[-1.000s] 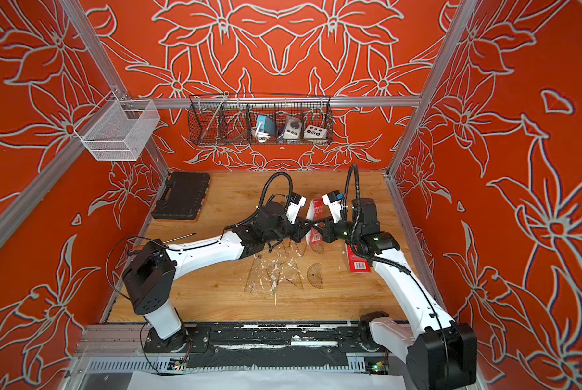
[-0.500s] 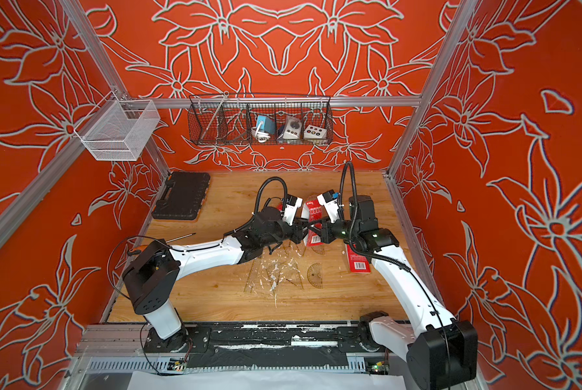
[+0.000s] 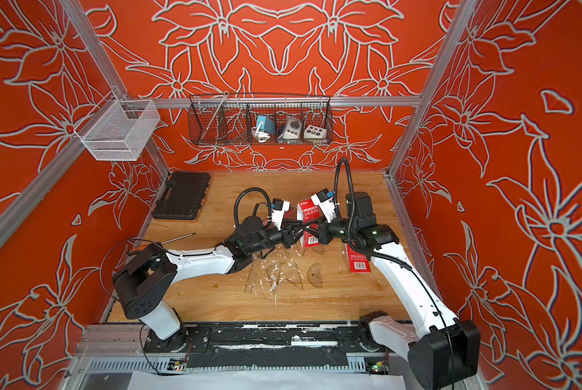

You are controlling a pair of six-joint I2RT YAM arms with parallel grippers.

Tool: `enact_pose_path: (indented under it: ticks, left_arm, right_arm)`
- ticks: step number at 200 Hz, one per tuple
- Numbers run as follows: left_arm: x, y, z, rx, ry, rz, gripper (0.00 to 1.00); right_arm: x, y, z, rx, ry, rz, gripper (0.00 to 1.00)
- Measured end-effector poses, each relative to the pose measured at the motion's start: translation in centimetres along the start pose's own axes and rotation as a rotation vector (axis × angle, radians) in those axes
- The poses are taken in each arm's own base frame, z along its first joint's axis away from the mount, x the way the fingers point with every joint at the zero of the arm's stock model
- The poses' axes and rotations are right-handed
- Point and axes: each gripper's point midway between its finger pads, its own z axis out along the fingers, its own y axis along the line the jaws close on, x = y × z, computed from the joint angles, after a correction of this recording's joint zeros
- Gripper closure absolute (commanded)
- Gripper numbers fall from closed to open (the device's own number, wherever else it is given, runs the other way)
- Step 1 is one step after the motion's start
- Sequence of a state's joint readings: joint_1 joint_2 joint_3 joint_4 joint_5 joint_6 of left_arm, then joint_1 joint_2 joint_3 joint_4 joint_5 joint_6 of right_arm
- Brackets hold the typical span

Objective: Open the ruler set and take out the ruler
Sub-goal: Take out the ruler from the ruler set bag.

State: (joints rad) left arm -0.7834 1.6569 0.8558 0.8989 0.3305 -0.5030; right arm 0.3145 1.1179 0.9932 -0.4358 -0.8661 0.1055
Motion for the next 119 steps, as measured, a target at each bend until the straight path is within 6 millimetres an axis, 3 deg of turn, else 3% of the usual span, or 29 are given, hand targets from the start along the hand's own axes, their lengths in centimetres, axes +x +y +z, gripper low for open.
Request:
enact_pose_path:
  ticks: [20,119]
  left_arm:
    - [-0.4,-0.5,-0.3,0.018,-0.015,0.023,0.81]
    - [-1.2,-0.4,-0.6,0.04,-0.027,0.074,0.63]
  right_arm:
    - [0.0,0.3,0.1,-0.008,0.007,-0.005,1.0]
    - [0.0,2.5,1.0,-0.052,0.076,-0.049,1.0]
